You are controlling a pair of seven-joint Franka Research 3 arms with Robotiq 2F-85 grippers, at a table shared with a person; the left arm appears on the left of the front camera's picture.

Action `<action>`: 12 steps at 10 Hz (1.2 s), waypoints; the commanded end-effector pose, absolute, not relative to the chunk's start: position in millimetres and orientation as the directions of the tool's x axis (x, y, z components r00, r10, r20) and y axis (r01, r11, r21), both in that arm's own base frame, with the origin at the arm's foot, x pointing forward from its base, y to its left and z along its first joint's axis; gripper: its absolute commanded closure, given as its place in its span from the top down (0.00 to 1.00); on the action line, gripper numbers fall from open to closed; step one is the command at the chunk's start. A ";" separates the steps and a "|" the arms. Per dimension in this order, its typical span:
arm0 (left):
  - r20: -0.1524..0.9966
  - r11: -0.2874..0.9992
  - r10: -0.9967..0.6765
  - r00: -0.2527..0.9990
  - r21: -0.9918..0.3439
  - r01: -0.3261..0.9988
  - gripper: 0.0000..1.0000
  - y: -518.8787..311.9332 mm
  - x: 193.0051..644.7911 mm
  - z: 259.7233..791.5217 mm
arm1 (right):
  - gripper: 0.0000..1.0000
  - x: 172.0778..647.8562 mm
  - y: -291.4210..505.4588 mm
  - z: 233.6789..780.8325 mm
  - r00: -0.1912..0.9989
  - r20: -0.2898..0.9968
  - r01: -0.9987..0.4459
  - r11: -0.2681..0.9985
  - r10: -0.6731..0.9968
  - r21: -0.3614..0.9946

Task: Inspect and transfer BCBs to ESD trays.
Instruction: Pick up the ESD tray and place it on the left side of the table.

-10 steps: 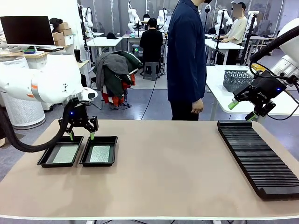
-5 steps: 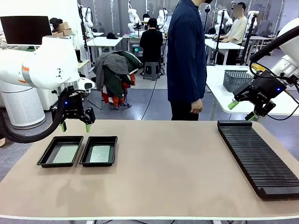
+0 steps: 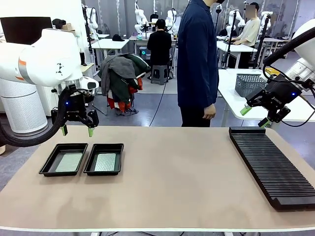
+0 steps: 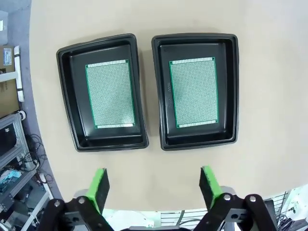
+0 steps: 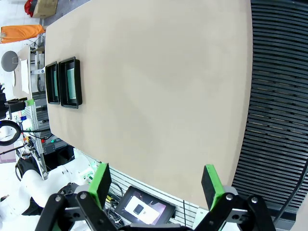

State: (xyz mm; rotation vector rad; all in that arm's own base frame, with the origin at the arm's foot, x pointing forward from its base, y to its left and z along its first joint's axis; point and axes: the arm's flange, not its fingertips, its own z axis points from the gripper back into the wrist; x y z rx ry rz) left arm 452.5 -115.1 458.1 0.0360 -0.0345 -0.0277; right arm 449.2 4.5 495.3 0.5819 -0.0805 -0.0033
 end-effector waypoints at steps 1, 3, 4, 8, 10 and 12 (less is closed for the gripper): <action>0.040 0.999 -0.021 0.999 0.033 0.020 1.00 -114.0 455.8 452.5 | 1.00 447.4 5.4 496.3 0.997 0.060 0.003 0.839 -0.043 0.545; 0.040 0.999 -0.021 0.999 0.033 0.020 1.00 -114.0 455.8 452.5 | 1.00 447.4 5.4 496.3 0.997 0.060 0.003 0.839 -0.043 0.545; 0.040 0.999 -0.021 0.999 0.033 0.020 1.00 -114.0 455.8 452.5 | 1.00 447.4 5.4 496.3 0.997 0.060 0.003 0.839 -0.043 0.545; 0.040 0.999 -0.021 0.999 0.033 0.020 1.00 -114.0 455.8 452.5 | 1.00 447.4 5.4 496.3 0.997 0.060 0.003 0.839 -0.043 0.545; 0.040 0.999 -0.021 0.999 0.033 0.020 1.00 -114.0 455.8 452.5 | 1.00 447.4 5.4 496.3 0.997 0.060 0.003 0.839 -0.043 0.545; 0.040 0.999 -0.021 0.999 0.033 0.020 1.00 -114.0 455.8 452.5 | 1.00 447.4 5.4 496.3 0.997 0.060 0.003 0.839 -0.043 0.545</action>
